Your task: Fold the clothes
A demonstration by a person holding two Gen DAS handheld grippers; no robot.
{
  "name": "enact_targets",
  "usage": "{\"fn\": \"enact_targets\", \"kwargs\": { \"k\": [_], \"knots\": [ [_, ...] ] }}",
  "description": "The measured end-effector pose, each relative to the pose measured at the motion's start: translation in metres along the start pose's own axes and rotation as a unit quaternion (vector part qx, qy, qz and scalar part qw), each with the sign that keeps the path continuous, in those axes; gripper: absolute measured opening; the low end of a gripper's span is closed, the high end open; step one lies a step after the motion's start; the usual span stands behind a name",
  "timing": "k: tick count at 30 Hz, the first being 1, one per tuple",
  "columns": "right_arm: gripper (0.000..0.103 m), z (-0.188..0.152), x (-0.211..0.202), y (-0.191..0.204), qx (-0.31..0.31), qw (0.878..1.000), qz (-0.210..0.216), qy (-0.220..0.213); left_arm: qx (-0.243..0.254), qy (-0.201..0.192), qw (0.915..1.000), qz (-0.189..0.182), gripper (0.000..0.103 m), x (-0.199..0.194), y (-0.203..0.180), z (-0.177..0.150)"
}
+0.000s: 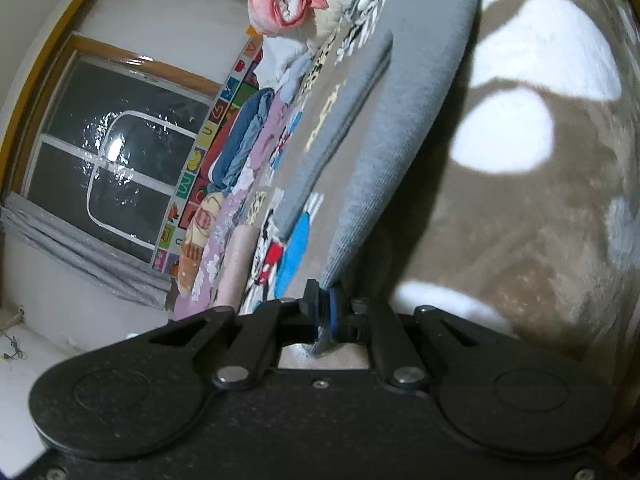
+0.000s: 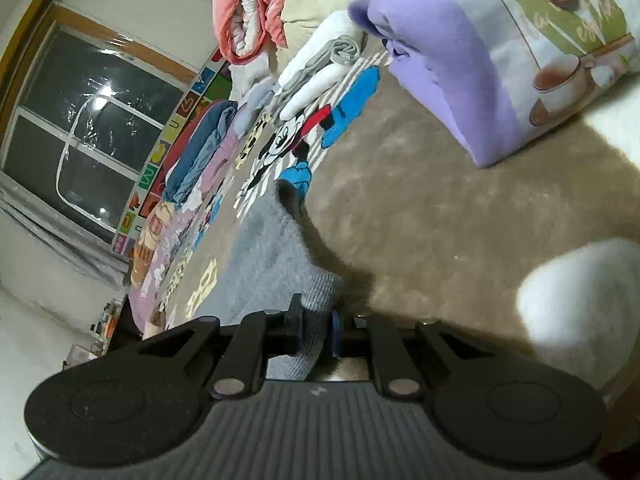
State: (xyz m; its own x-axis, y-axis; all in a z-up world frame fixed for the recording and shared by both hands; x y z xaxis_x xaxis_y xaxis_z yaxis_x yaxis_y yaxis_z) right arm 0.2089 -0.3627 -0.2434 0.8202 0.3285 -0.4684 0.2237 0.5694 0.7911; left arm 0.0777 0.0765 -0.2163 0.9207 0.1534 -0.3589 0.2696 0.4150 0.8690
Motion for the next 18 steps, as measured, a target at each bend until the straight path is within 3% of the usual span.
{"fn": "enact_targets", "kwargs": {
  "k": [3, 6, 8, 12, 15, 18],
  "knots": [
    [0.015, 0.002, -0.001, 0.001, -0.006, 1.0, -0.004, -0.003, 0.023, 0.012, 0.9996, -0.012, 0.004, 0.001, -0.013, -0.004],
    [0.016, 0.003, -0.006, -0.004, -0.001, 1.0, -0.014, -0.008, 0.064, 0.046, 0.9962, -0.037, 0.011, 0.0, -0.022, -0.014],
    [0.024, 0.006, -0.014, -0.005, -0.002, 1.0, -0.021, -0.022, 0.075, 0.062, 0.9941, -0.049, 0.014, -0.008, -0.015, -0.018],
    [0.027, 0.022, -0.038, 0.008, -0.072, 0.992, -0.044, -0.091, -0.014, 0.049, 0.9974, -0.051, 0.014, -0.016, 0.025, -0.004],
    [0.027, 0.023, -0.036, 0.037, -0.156, 0.982, -0.021, -0.106, -0.091, 0.034, 0.9939, -0.051, 0.014, -0.019, 0.055, 0.01],
    [0.027, 0.006, -0.02, 0.069, -0.235, 0.968, 0.011, -0.087, -0.158, 0.009, 0.9853, -0.065, 0.014, -0.003, 0.062, 0.044]
  ]
}}
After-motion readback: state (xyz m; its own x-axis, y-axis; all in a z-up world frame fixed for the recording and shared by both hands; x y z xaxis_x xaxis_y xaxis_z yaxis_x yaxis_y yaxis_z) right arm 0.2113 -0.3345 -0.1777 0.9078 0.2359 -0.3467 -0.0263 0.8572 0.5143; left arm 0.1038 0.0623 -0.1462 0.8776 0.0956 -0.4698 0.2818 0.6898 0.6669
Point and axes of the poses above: each gripper's, at about its wrist camera, not at the fingertips, and x roughly the way its jaws point, y to its left, z to its top, the point moved 8 cm from there along x, roughly the way its jaws point, and after that the axes turned 3 degrees about -z, right-handed, at the moved point
